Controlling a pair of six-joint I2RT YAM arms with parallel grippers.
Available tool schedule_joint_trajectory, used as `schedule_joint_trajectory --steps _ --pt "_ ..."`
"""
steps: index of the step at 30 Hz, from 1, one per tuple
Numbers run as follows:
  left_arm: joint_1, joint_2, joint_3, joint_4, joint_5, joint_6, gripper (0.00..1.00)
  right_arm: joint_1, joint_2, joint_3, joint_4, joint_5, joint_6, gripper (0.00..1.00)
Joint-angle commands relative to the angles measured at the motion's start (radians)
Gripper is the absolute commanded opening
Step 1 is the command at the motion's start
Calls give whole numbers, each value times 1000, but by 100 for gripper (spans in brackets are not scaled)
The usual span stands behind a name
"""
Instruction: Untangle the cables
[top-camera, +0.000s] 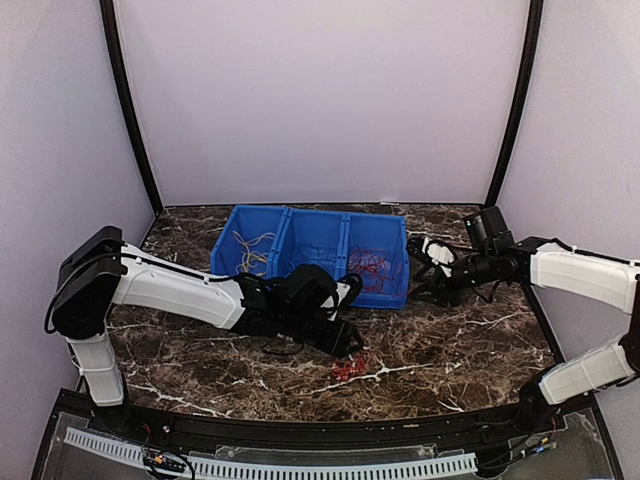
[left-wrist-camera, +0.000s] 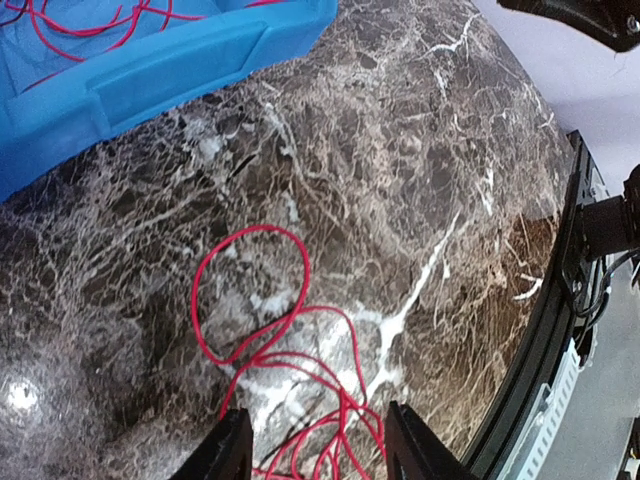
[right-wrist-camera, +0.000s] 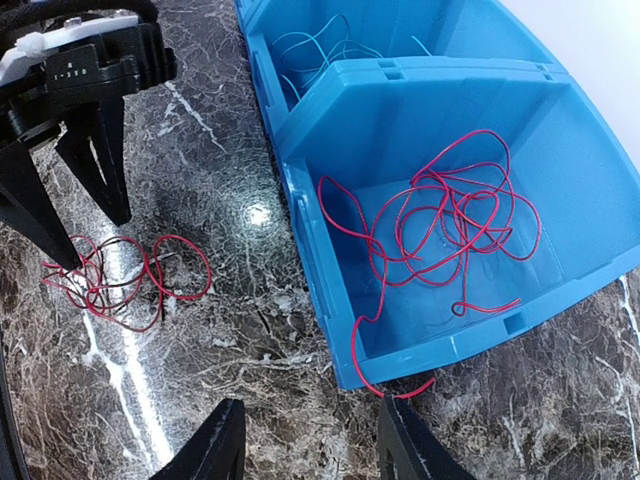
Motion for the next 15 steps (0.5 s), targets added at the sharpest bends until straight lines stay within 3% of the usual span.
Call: schedule_joint_trajectory --steps 1,9,15 --pt "-5 42 72 1 -25 -34 47 -3 -3 3 27 -21 -5 48" --pt "-3 67 103 -56 -89 -71 47 -3 -8 -1 23 -37 -13 48" --pt "32 18 25 31 -72 -116 50 -3 13 8 10 -53 -20 48"
